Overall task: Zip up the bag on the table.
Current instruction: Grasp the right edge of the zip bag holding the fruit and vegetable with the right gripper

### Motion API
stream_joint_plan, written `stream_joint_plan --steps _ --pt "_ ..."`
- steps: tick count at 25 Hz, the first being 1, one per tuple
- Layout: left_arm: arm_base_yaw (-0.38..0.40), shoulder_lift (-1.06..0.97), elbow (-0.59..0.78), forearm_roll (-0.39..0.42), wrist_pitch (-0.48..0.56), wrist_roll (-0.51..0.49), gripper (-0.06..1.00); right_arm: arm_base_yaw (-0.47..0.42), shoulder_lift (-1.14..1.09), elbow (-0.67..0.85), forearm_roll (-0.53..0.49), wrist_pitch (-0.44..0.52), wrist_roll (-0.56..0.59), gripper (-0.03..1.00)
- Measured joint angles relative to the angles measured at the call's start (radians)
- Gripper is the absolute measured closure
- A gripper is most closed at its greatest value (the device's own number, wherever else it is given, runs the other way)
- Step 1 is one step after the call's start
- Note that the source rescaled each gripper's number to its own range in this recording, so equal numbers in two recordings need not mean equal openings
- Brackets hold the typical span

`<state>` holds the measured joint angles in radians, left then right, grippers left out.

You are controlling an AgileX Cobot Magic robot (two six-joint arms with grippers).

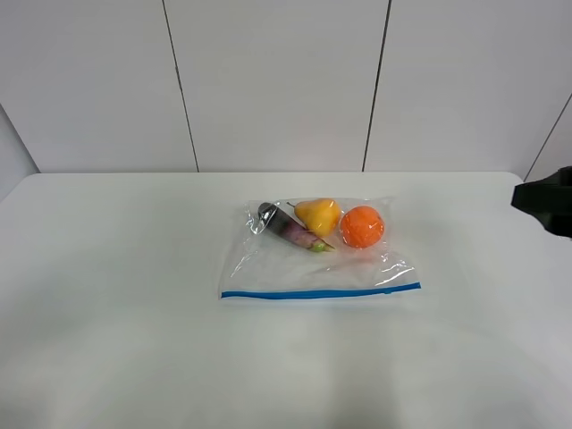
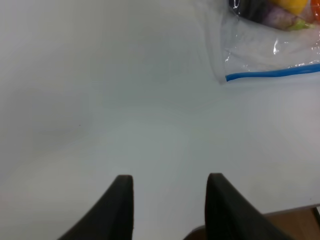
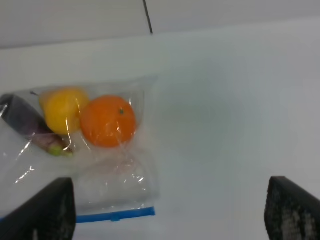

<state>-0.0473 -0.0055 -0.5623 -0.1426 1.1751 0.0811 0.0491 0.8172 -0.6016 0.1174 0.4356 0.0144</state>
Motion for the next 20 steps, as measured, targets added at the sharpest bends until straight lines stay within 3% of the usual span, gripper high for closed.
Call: stream_joint_plan --steps 14,20 --pt "0.0 0.0 0.0 0.005 0.0 0.0 0.41 0.0 0.467 -0.013 0.232 -0.099 -0.04 0.15" --pt "0.0 0.0 0.0 0.005 0.0 0.0 0.41 0.0 0.653 -0.144 0.305 -0.006 -0.125 0.15"
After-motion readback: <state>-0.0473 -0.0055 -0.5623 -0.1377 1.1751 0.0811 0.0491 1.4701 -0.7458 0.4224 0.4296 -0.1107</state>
